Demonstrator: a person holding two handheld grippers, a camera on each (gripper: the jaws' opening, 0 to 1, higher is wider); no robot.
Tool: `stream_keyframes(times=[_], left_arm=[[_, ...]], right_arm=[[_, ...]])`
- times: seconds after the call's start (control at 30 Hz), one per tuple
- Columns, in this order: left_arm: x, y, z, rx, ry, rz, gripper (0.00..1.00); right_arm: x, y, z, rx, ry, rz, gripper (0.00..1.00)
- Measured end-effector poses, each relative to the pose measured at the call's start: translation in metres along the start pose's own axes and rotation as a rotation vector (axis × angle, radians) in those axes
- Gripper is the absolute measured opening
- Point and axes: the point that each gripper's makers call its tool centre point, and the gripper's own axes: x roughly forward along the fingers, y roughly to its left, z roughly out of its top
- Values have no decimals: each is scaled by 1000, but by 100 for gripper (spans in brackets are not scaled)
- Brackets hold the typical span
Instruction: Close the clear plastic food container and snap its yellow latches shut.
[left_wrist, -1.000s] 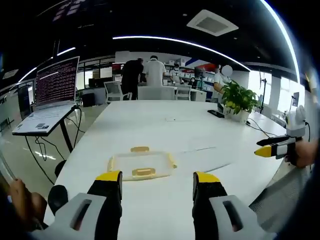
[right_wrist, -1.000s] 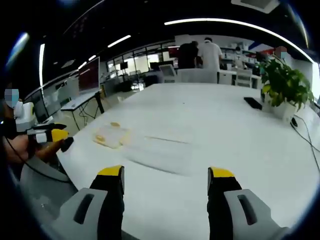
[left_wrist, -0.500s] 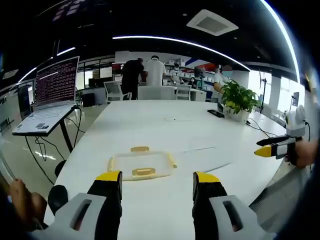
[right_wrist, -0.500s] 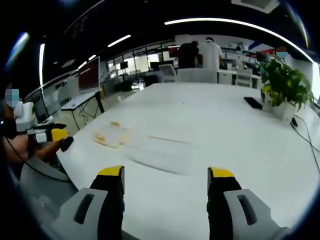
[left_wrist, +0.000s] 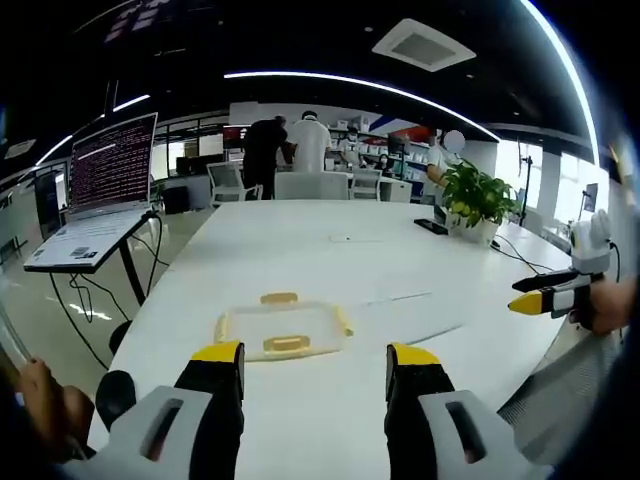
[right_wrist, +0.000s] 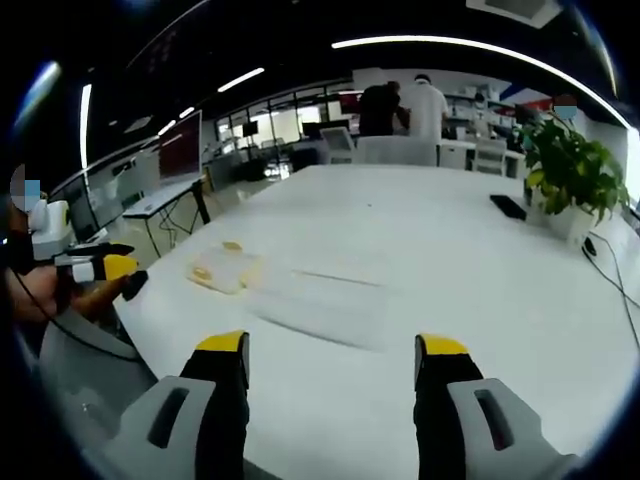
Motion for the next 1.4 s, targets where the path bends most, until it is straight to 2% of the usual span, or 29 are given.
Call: stream_keyframes(times=[1.13, 1.4], left_arm=[[1, -1, -1, 10, 4, -3, 52], [4, -2, -6, 12, 39, -7, 51]], right_arm=[[1, 3, -2, -10, 11, 11, 64], [4, 7, -5, -24, 33, 31, 64]])
